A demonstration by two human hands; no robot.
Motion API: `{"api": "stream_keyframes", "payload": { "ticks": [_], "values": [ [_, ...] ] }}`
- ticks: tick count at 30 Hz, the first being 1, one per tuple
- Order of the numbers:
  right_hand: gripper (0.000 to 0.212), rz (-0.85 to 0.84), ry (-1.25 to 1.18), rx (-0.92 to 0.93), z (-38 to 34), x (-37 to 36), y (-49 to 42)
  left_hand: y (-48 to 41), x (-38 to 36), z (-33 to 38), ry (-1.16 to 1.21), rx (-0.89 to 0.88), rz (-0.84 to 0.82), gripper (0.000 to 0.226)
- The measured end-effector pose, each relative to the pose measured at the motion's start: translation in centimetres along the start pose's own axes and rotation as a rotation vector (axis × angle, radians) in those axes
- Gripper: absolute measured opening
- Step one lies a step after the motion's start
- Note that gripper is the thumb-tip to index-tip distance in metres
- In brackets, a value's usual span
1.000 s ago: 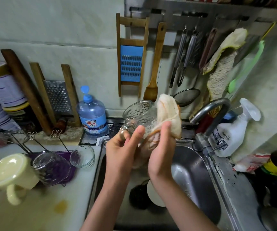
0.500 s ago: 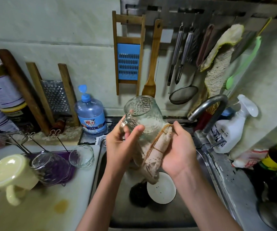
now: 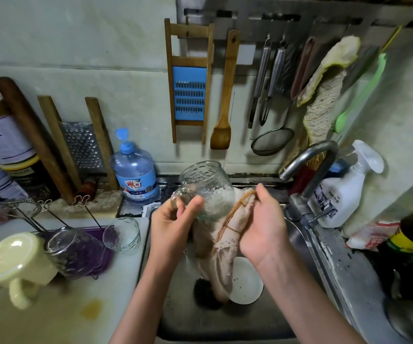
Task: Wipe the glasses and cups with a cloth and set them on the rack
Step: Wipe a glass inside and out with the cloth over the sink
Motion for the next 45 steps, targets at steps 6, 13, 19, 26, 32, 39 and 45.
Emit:
{"api": "stream_keyframes", "payload": {
  "ticks": [6,13,19,26,32,39,45],
  "values": [
    [0.043,-0.023,0.336,0.27,0.3,-0.8,1.6,-0.2,0.6,-0.3,-0.145,-0.082,0.066,0.05],
    [0.065,-0.119,0.925,0.717,0.9,-1.3,1.2,-0.1,0.2,0.7,-0.205,-0.036,-0.041,0.052],
    [0.102,-0.246,1.07,0.314,-3.6,-2.5,-0.1,0.5,0.9,0.9,0.013,0.163,-0.202,0.042],
    [0.077,-0.003,1.774,0.674,-1.0,-3.0,4.3,0.6,-0.1,0.1,0.366,0.378,-0.055,0.04],
    [0.05,0.012,2.054,0.751,-2.6,-1.3,6.0,1.0,0.1,-0.2,0.418,0.409,-0.017,0.048],
    [0.041,-0.615,0.818,0.423,-3.9,0.0,5.9,0.3,0.2,0.3,0.439,0.387,-0.178,0.068],
    [0.053,-0.42,1.332,0.592,-5.5,0.3,5.6,-0.1,0.9,0.7,0.377,0.353,-0.219,0.064]
  ]
}}
Point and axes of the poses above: each hand's wrist, its own y-axis away from the middle knuckle, its own x-axis out of the back of the hand, z = x × y, the point moved 1 cm from there along -y, towards the middle knuckle, and after that the axes turned 2 degrees about y, right-handed, at the moved point
